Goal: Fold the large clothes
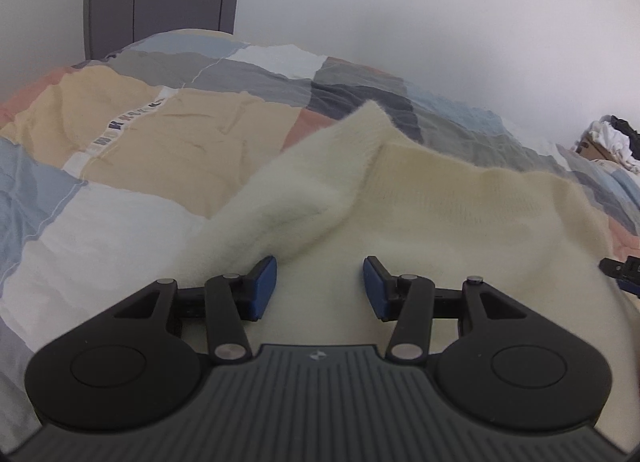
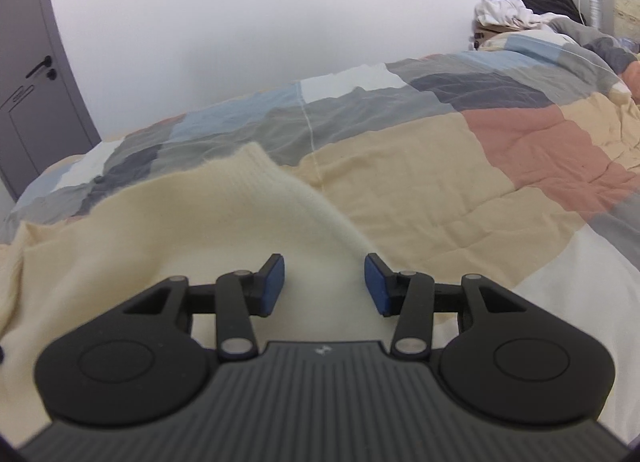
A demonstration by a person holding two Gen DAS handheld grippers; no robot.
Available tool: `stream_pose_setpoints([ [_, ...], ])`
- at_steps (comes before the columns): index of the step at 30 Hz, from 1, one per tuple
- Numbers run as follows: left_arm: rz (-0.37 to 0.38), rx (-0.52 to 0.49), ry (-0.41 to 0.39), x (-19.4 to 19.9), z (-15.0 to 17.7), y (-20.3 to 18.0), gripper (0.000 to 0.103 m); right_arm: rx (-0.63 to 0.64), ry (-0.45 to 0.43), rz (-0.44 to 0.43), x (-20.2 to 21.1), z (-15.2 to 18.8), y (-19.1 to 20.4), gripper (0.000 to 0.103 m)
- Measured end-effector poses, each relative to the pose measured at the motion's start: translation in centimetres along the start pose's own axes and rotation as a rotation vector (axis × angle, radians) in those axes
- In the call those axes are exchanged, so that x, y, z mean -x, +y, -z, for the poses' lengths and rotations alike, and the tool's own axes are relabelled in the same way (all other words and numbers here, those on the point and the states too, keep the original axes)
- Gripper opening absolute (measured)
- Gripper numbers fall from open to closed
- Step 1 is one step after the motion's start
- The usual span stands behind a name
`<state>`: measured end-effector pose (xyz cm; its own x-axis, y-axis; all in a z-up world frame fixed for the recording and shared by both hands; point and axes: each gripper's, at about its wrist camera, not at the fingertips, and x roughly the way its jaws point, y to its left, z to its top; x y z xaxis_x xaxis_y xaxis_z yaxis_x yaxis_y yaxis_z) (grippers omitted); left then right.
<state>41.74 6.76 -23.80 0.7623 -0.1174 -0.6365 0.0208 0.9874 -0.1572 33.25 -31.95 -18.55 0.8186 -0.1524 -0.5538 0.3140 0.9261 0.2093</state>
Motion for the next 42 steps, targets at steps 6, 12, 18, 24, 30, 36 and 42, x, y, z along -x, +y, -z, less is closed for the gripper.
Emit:
stream_pose_setpoints([
  [6, -0.013, 0.003, 0.017, -0.6, -0.1, 0.4, 0.055, -0.025, 0.055, 0.015, -1.5, 0.3, -0.9, 0.051],
  [12, 0.069, 0.055, 0.024, 1.4, 0.0, 0.8, 0.055, -0.069, 0.043, -0.015, -1.0, 0.5, -1.4, 0.051],
  [18, 0.082, -0.015, -0.012, 5.9, 1.9, -0.6, 0.058, -0.047, -0.019, -0.05, 3.4, 0.5, -0.7, 0.051],
  [24, 0.163, 0.007, 0.008, 9.5, 3.9, -2.3, 0.06, -0.003, -0.052, -0.122, 8.7, 1.6, 0.6, 0.051],
  [30, 0.236, 0.099, 0.057, 13.0, 6.2, -2.1, 0.064, -0.023, -0.026, -0.241, 13.2, 2.9, 1.2, 0.051],
  [36, 0.324, 0.358, 0.181, 14.0, 9.8, -0.1, 0.077, -0.153, 0.075, -0.34, 16.3, 5.5, 0.5, 0.051],
  [42, 0.369, 0.617, 0.321, 11.5, 12.7, 2.2, 0.077, -0.295, 0.201, -0.435, 16.8, 8.2, 0.2, 0.054],
])
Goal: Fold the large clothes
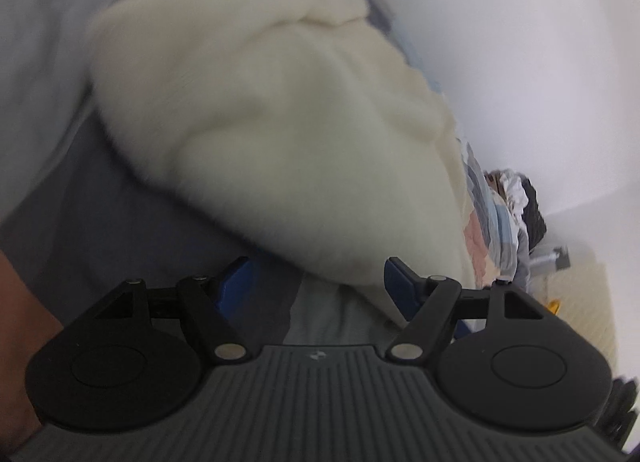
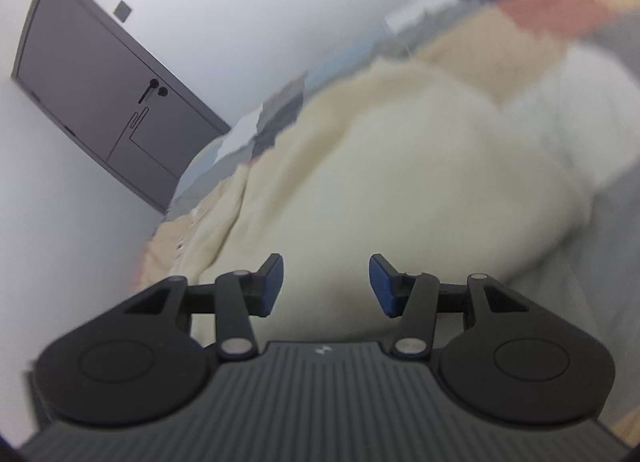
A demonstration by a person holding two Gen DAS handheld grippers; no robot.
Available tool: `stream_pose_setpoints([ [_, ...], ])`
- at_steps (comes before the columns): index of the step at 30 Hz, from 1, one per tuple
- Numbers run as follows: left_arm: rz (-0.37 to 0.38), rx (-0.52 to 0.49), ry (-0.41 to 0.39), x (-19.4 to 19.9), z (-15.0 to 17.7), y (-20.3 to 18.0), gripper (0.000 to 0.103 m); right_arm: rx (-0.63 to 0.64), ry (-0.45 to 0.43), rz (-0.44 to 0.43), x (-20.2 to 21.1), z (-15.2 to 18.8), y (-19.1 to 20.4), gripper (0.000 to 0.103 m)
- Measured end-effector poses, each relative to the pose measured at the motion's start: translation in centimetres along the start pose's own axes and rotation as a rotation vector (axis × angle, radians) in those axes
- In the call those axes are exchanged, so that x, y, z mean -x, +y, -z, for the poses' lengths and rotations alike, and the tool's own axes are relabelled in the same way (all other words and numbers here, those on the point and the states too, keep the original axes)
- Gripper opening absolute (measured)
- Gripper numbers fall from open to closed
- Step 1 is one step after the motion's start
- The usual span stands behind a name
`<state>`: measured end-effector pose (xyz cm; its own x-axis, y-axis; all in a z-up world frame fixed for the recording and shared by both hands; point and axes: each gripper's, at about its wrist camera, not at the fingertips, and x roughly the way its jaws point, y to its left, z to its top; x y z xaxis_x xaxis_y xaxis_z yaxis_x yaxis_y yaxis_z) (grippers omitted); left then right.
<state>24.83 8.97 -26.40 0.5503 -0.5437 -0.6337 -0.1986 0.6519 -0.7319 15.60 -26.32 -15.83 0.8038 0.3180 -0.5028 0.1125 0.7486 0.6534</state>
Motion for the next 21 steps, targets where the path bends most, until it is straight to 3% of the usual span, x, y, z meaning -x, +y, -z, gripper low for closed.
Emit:
stream_pose_setpoints([
  [2, 0.016, 0.077, 0.006, -0.4, -0.2, 1.2, 0.077, -0.061, 0.048, -0.026, -0.7, 0.4, -0.6, 0.058],
  [4, 0.047, 0.148, 0.008, -0.8, -0.4, 2.2, 0.08, -0.139, 0.085, -0.049, -1.4, 0.7, -1.4, 0.074],
  [5, 0.063, 0.179, 0.008, -0.9, -0.4, 2.6, 0.082, -0.183, 0.101, -0.063, -1.6, 0.9, -1.8, 0.086],
  [10, 0.12, 0.297, -0.023, -1.2, -0.8, 4.3, 0.082, -0.352, 0.201, -0.106, -3.8, 2.2, -3.6, 0.087],
  [12, 0.181, 0.365, -0.059, -1.2, -0.9, 5.3, 0.082, -0.402, 0.212, -0.113, -4.7, 2.6, -4.1, 0.087],
  [17, 0.259, 0.502, -0.088, -2.3, -2.2, 7.8, 0.082, -0.503, 0.15, -0.112, -6.5, 2.1, -5.4, 0.087],
  [21, 0.24, 0.469, -0.084, -2.6, -2.5, 7.4, 0.081, -0.605, 0.088, -0.11, -6.9, 1.7, -6.5, 0.086],
])
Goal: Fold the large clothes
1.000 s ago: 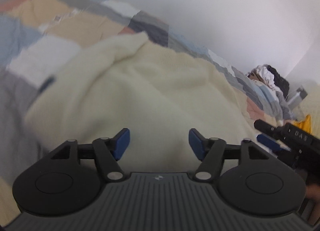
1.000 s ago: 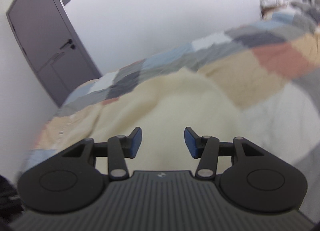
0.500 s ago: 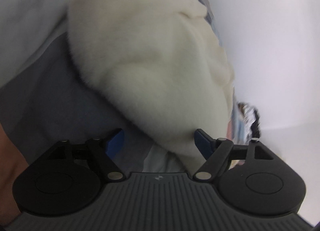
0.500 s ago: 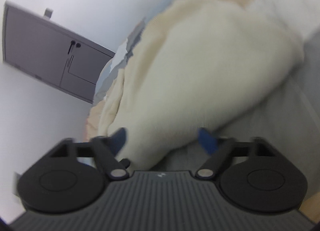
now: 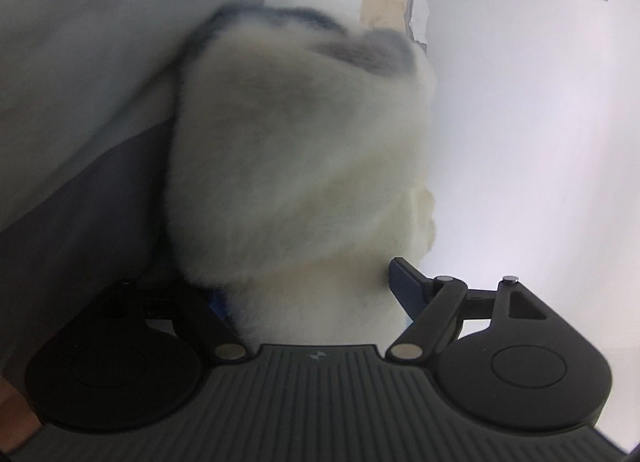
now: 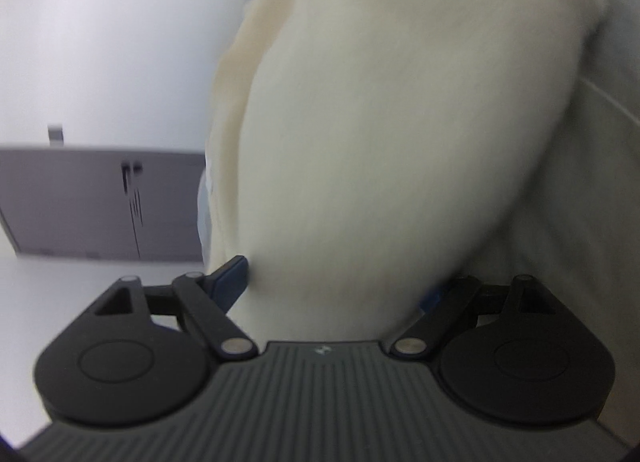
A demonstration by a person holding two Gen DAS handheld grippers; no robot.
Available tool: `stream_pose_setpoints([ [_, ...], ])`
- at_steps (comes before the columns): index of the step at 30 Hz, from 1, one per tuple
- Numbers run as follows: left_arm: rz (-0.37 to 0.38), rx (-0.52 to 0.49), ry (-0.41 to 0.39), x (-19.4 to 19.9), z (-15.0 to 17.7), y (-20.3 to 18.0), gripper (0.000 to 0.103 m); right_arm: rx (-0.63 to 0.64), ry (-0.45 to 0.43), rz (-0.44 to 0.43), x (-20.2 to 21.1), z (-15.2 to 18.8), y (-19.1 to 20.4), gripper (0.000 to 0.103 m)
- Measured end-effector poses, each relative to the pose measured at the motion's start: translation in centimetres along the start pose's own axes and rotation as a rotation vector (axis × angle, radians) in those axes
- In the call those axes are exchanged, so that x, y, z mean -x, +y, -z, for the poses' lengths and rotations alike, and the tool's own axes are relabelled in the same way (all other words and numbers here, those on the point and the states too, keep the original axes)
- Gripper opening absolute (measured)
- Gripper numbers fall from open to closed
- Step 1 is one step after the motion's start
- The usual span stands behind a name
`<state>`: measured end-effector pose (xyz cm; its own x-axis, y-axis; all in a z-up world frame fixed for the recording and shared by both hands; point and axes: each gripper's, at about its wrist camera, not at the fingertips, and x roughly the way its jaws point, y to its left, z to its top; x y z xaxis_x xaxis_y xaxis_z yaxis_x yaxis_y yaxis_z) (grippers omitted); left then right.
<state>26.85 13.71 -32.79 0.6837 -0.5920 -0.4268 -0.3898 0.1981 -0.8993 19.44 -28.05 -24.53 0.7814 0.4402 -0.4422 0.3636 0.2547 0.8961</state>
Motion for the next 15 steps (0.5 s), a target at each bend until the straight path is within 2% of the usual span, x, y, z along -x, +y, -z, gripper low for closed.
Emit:
stream_pose_setpoints([
  [1, -0.012, -0.015, -0.002, 0.0, 0.0, -0.3, 0.08, -0.021, -0.011, -0.002, 0.2, -0.1, -0.3, 0.085],
  [4, -0.045, -0.03, -0.016, 0.2, -0.5, -1.1, 0.066, -0.06, -0.031, -0.004, 0.9, -0.2, -0.7, 0.081],
  [6, -0.06, -0.031, -0.032, 0.5, -0.9, -1.1, 0.048, -0.103, -0.054, -0.01, 1.6, -0.3, -1.1, 0.08],
  [8, -0.076, -0.053, -0.047, 0.6, -0.9, -1.5, 0.04, -0.122, -0.07, -0.021, 2.0, -0.5, -1.3, 0.079],
  [10, -0.08, -0.098, -0.071, 1.0, -0.2, -2.1, 0.035, -0.115, -0.075, 0.003, 1.9, -0.6, -1.3, 0.071],
  [12, -0.073, -0.159, -0.102, 1.4, 0.7, -3.1, 0.031, -0.088, -0.082, 0.039, 2.0, -0.4, -1.3, 0.053],
  [15, -0.043, -0.209, -0.113, 3.0, 1.9, -3.1, 0.029, 0.009, -0.089, 0.049, 2.5, -0.6, -0.3, 0.038],
])
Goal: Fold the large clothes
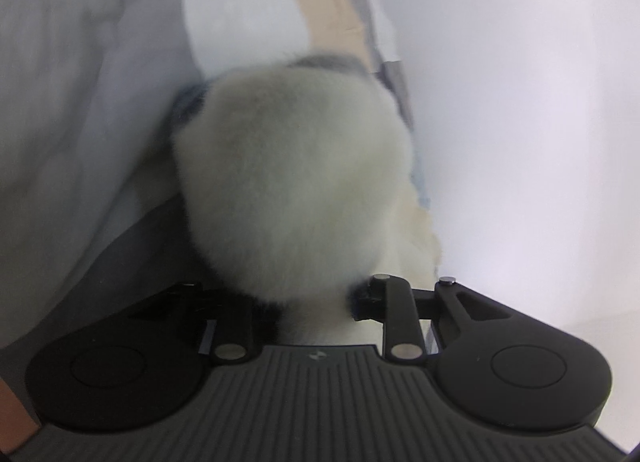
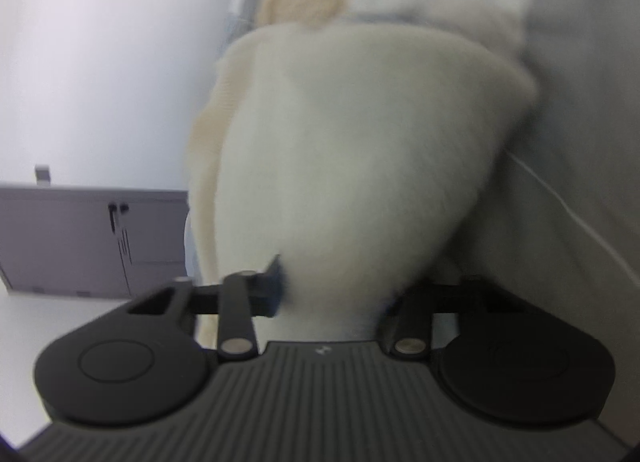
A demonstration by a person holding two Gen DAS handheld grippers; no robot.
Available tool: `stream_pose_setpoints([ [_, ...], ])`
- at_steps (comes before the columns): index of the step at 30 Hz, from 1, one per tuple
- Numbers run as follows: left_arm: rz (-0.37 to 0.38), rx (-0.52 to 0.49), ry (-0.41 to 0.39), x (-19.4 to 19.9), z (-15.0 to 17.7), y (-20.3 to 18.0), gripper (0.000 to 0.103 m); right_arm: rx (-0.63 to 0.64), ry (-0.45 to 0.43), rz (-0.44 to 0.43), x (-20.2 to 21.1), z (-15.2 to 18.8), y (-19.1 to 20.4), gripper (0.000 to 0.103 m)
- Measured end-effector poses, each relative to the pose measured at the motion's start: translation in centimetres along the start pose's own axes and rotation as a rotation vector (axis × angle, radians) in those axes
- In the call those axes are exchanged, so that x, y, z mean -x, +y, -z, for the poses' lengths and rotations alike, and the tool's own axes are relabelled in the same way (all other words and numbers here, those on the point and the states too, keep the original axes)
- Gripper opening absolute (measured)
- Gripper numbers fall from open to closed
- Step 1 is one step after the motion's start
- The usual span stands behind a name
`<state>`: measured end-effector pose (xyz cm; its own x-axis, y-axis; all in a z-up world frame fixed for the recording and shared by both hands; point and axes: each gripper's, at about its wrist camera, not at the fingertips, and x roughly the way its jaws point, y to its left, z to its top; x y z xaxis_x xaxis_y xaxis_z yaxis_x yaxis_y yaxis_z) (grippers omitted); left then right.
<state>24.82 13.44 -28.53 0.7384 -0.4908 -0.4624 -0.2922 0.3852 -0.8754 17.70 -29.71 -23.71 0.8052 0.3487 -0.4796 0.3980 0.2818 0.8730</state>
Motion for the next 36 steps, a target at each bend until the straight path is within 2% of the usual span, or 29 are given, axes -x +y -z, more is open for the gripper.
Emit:
stream_pose_setpoints([
  [5, 0.063, -0.054, -0.01, 2.9, 1.4, -1.3, 0.028, 0.112, -0.022, -0.025, 2.5, 0.6, 1.7, 0.032],
  [11, 0.12, -0.109, 0.013, 8.8, 2.9, -2.8, 0.028, 0.154, -0.019, -0.093, 7.1, 1.5, 2.4, 0.032],
  [16, 0.074, -0.174, 0.036, 13.2, 4.8, -4.0, 0.028, 0.212, 0.003, -0.109, 11.4, 2.5, 2.9, 0.032],
  [22, 0.102, -0.178, 0.076, 17.7, 6.5, -3.1, 0.029, 0.255, 0.031, -0.114, 15.7, 3.7, 2.8, 0.032],
  [26, 0.086, -0.171, 0.101, 17.6, 6.6, -2.6, 0.03, 0.282, 0.024, -0.099, 15.9, 3.7, 2.7, 0.032],
  [30, 0.094, -0.151, 0.103, 17.2, 6.1, -2.7, 0.03, 0.25, 0.031, -0.102, 15.2, 3.3, 2.5, 0.033],
  [34, 0.118, -0.128, 0.096, 15.4, 3.7, -3.8, 0.031, 0.261, 0.038, -0.152, 15.6, 2.8, 3.7, 0.035],
  [36, 0.12, -0.157, 0.092, 14.9, 3.1, -5.0, 0.031, 0.262, 0.047, -0.178, 15.3, 2.2, 4.6, 0.035],
])
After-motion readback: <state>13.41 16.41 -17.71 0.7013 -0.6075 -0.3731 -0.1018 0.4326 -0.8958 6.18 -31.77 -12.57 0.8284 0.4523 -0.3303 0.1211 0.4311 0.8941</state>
